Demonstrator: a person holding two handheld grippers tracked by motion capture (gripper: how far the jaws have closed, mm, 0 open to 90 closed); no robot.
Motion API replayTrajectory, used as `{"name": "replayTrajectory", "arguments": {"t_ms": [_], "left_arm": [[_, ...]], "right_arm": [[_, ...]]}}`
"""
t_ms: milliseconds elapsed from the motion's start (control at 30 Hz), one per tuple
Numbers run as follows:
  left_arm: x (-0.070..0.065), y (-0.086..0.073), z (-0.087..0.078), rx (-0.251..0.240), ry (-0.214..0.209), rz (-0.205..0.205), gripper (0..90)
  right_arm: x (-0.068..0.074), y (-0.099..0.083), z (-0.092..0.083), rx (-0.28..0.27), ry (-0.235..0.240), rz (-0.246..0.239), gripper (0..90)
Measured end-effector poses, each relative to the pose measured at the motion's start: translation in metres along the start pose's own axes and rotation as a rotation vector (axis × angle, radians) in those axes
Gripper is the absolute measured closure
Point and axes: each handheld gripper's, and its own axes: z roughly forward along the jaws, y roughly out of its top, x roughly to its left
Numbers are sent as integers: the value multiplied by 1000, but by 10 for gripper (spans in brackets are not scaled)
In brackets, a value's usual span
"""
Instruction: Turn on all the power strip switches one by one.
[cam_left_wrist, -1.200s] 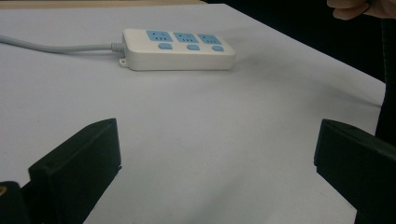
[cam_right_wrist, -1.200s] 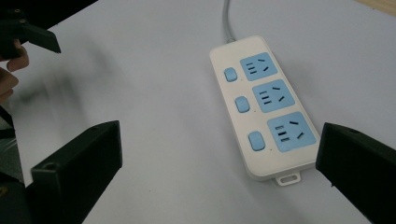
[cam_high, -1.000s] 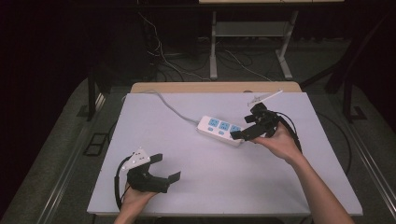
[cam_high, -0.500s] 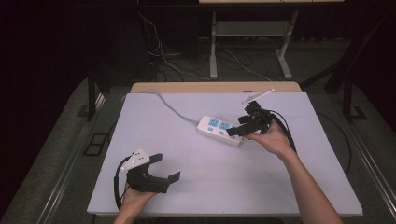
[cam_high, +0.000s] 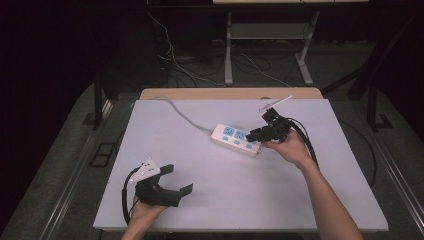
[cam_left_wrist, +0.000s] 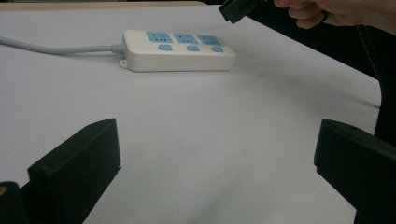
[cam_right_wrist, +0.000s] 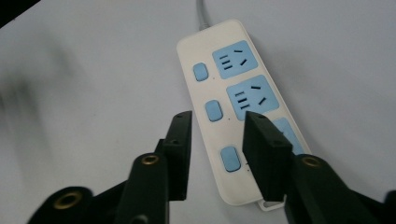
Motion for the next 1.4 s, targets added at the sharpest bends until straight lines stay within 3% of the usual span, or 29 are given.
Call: {"name": "replayTrajectory", "arguments": {"t_ms": [100, 233, 600, 767, 1133, 1400], "left_arm": [[0, 0, 0, 2, -1, 3, 0], [0, 0, 0, 2, 0, 2, 0], [1, 0, 1, 4, 0, 2, 0], [0, 0, 1, 4, 1, 2, 0], [1, 0, 0, 3, 2, 1, 0], [1, 0, 1, 4, -1, 1, 0]], "right_arm": [[-3, -1, 2, -3, 8, 0, 794], [-5, -1, 2, -7, 10, -10, 896], [-16, -3, 10, 32, 18, -25, 900], [-20, -4, 17, 55, 41, -8, 900], [-19, -7, 35, 112, 57, -8, 900], [-19, -7, 34, 123, 55, -14, 900]]}}
